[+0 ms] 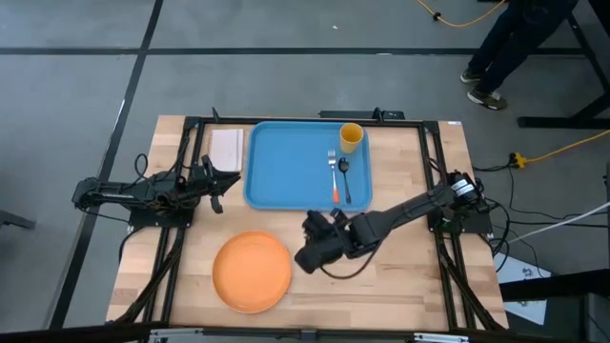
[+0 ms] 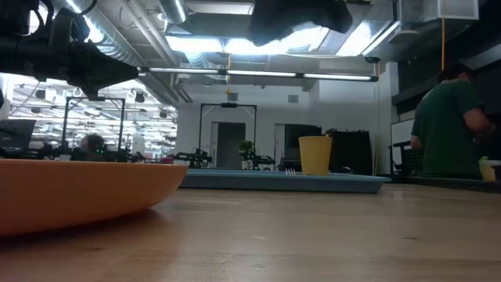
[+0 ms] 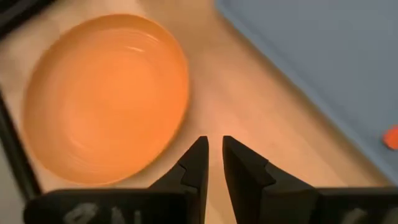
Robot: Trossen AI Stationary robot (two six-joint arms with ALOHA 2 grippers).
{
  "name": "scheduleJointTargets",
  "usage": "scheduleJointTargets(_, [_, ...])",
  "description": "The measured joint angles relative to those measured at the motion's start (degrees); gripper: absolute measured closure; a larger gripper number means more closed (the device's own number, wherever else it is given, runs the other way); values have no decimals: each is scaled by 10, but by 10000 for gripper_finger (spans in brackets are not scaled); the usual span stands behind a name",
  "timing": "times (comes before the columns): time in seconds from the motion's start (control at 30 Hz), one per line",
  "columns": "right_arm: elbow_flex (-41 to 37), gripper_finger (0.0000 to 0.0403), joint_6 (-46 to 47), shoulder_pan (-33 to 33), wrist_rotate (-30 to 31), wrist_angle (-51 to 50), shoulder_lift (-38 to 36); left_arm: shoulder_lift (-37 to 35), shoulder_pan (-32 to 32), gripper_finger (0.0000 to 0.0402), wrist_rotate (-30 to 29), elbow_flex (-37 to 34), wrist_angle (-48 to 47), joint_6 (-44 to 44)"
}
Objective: Pick and place plate/cup/fork/spoon on tray
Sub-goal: Put the orange plate on the blue tray
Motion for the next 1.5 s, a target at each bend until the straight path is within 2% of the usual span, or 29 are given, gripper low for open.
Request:
scheduleJointTargets(0.23, [-33,350,16,22,10,94,9,0,0,354,0,0,0,0])
scheduleJointTargets(0.4, [-64,350,32,30,-9,135,28,0,0,354,0,0,0,0])
scheduleJointTargets(0.5, [-80,350,36,31,-20,193,37,0,0,354,0,0,0,0])
scheduleJointTargets(0.73, [-100,350,123,30,-39,280,67,0,0,354,0,0,0,0])
scheduleJointTargets(0.9, [-100,350,177,13,-74,290,104,0,0,354,0,0,0,0])
scheduleJointTargets(1.07, [-73,349,175,-11,-86,280,133,0,0,354,0,0,0,0])
scheduleJointTargets(1.5, [-59,349,132,-33,-97,240,139,0,0,354,0,0,-1,0])
